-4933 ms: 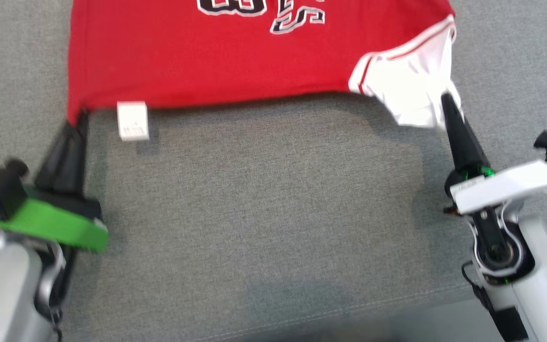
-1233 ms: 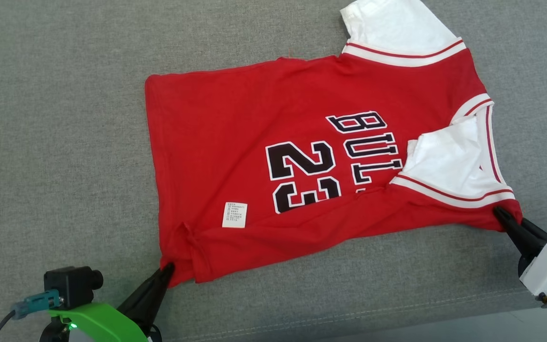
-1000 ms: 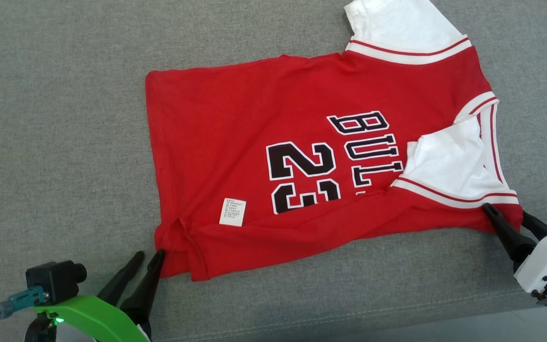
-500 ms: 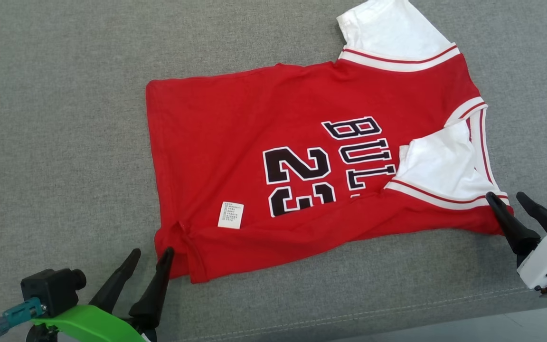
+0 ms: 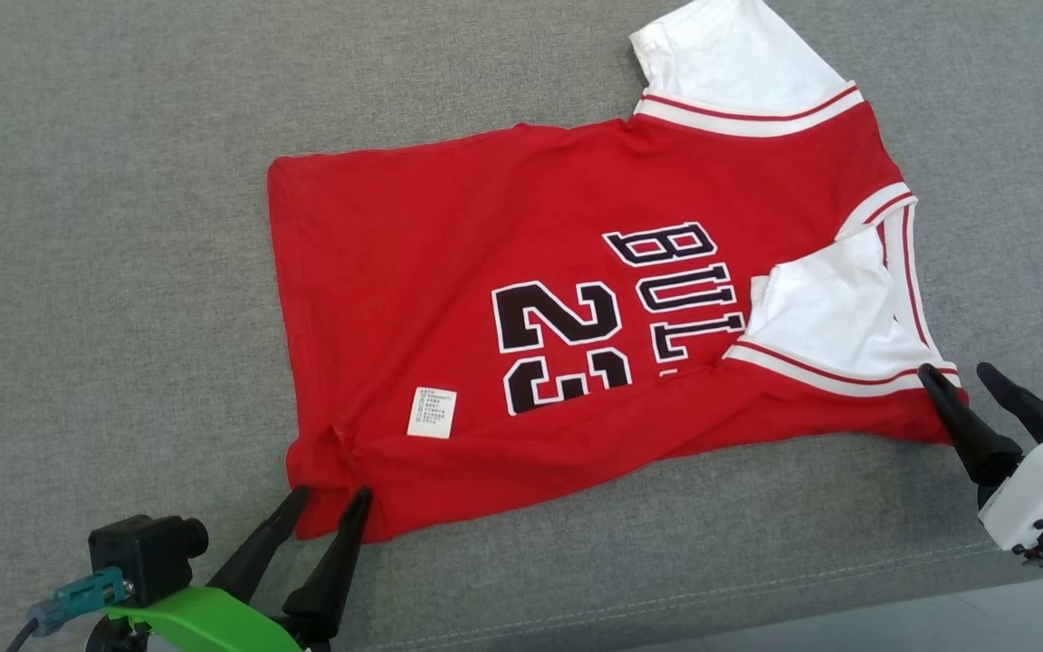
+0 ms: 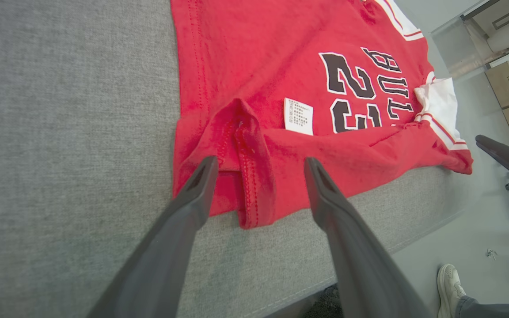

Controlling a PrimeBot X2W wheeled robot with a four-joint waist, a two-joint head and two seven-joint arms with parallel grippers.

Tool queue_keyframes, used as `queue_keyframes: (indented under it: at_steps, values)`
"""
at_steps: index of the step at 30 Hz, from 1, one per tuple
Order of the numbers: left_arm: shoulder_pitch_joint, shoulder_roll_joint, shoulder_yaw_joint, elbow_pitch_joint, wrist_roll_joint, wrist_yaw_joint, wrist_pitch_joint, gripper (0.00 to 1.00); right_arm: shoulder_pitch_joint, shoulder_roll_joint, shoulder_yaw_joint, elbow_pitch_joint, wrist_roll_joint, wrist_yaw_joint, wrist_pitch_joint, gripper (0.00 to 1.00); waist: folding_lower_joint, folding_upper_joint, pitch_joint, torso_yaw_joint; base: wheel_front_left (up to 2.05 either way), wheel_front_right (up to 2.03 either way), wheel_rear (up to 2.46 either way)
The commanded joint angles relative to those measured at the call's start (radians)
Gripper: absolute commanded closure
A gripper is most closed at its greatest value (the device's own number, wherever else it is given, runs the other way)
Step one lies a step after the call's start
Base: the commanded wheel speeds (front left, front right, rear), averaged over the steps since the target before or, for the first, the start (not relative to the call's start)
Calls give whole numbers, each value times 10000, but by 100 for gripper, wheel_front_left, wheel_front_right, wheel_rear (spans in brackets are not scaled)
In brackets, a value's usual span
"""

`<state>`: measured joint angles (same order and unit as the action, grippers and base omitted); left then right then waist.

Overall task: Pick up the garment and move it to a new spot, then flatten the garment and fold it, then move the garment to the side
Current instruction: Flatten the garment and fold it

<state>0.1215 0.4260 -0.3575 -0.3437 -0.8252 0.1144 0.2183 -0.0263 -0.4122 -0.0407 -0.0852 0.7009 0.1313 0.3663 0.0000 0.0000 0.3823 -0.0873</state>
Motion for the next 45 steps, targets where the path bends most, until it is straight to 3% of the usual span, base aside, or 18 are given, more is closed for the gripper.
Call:
queue_keyframes:
  at_steps: [1, 10, 16, 23, 30, 38, 42, 45]
  values:
    - [-153, 29, 8, 36, 42, 10, -2, 0, -56, 16, -27, 27, -106, -11, -73, 0, 0, 0, 11, -31, 0, 0, 0]
    - [-315, -31, -50, 47, 173, 57, -78, 0, -298, 64, -106, -1, -393, -11, -509, 0, 0, 0, 70, -147, 0, 0, 0]
    - [-1242, 245, 102, 115, 432, 76, 267, 0, -1170, 12, -31, 49, -744, -11, -675, 0, 0, 0, 553, -90, 0, 0, 0]
    - [-3971, 542, 392, 881, 526, -92, 1201, 0, -4056, 70, 563, 460, -1138, -11, -91, 0, 0, 0, 2008, 64, 0, 0, 0]
    - [-7191, 401, 291, 2592, 800, -474, 1771, 0, -7735, -102, 1540, 1780, -2405, -11, 540, 0, 0, 0, 3576, 680, 0, 0, 0]
    - [-8422, -91, -429, 4164, 1123, -1038, 1804, 0, -9565, -28, 1997, 3221, -2944, -11, 596, 0, 0, 0, 3829, 1201, 0, 0, 0]
    - [-8598, -305, -765, 4204, 1100, -1347, 1838, 51, -10005, -152, 2017, 3796, -3010, -11, 612, 0, 0, 0, 3811, 1356, 0, 0, 0]
    - [-8653, -427, -873, 4115, 987, -1490, 1830, 52, -10221, -284, 1980, 4144, -3138, -11, 560, 0, 0, 0, 3782, 1436, 0, 0, 0]
